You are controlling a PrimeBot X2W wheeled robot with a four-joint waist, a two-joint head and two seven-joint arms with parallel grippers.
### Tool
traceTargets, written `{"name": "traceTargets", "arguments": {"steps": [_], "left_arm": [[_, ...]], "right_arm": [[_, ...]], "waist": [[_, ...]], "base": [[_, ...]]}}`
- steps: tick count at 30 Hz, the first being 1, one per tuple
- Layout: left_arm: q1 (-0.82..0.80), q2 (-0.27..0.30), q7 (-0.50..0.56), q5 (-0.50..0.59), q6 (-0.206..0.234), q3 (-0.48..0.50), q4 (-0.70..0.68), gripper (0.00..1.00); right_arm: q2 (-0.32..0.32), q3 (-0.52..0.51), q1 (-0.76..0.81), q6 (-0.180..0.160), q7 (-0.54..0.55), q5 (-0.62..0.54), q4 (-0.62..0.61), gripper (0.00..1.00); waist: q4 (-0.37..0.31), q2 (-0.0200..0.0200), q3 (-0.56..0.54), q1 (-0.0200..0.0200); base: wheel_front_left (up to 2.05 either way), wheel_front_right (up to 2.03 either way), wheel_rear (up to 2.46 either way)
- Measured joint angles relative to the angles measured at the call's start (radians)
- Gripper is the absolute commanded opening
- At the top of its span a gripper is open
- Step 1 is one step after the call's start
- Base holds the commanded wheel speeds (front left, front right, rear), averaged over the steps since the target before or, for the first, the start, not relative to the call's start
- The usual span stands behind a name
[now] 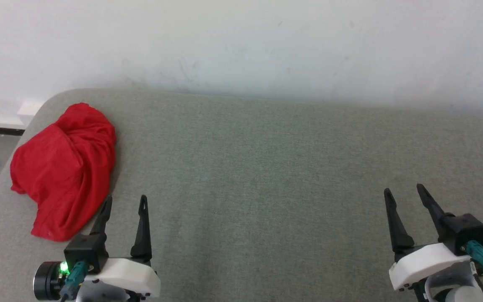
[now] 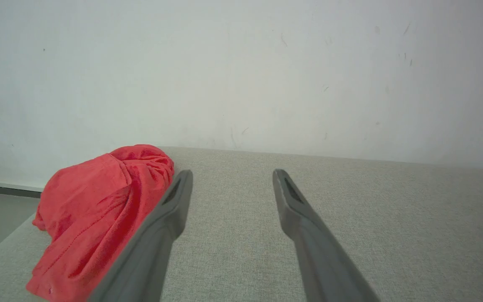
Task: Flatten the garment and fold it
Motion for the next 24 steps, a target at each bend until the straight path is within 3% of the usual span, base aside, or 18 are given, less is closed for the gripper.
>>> {"name": "traceTargets", "arguments": {"steps": [24], "left_arm": [[0.022,0.0,-0.052,-0.043,0.0,0.006,0.016,1.0]], "right_arm": [[0.0,0.047,-0.009,0.0,-0.052,-0.002,0.052,1.0]], "waist": [[0.172,0.0,0.009,0.0]], "base": [[0.0,0.0,0.0]]}}
